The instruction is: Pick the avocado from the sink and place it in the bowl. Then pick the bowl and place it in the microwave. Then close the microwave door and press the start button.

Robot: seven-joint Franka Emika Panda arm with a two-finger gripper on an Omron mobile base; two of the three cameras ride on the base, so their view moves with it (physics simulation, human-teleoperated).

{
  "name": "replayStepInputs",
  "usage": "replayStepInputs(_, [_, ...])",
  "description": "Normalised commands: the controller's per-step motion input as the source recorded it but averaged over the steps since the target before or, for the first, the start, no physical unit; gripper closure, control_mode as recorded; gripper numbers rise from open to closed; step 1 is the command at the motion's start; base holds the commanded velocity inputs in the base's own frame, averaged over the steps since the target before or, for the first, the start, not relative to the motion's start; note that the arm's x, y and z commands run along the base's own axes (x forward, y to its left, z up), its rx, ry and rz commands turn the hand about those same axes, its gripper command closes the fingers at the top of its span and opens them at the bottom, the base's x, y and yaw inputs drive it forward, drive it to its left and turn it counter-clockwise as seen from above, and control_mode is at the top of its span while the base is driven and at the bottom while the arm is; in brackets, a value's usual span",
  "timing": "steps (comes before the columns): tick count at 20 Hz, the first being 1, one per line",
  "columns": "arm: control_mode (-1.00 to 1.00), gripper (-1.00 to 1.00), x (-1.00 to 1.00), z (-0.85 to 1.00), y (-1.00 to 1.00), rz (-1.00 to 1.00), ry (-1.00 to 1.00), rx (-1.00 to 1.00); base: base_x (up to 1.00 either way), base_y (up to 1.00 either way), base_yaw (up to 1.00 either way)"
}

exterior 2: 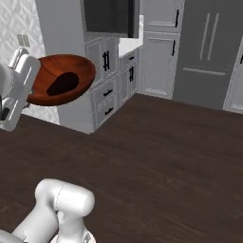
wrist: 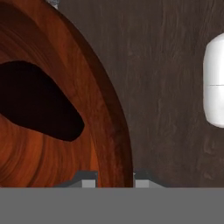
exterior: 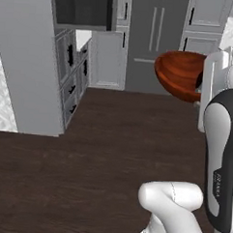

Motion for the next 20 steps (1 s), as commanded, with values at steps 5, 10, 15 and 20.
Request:
replayStepInputs(5, [1.0, 1.0, 0.0, 0.0, 0.0, 0.0, 0.0, 0.0, 0.94, -0.88, 0.49])
replayStepInputs(10, [1.0, 1.0, 0.0, 0.0, 0.0, 0.0, 0.0, 0.0, 0.83, -0.82, 0.52])
replayStepInputs(15, [1.0, 1.0, 0.0, 0.0, 0.0, 0.0, 0.0, 0.0, 0.62, -0.96, 0.47])
replayStepInputs(20, [1.0, 1.0, 0.0, 0.0, 0.0, 0.0, 0.0, 0.0, 0.51, -1.0, 0.44])
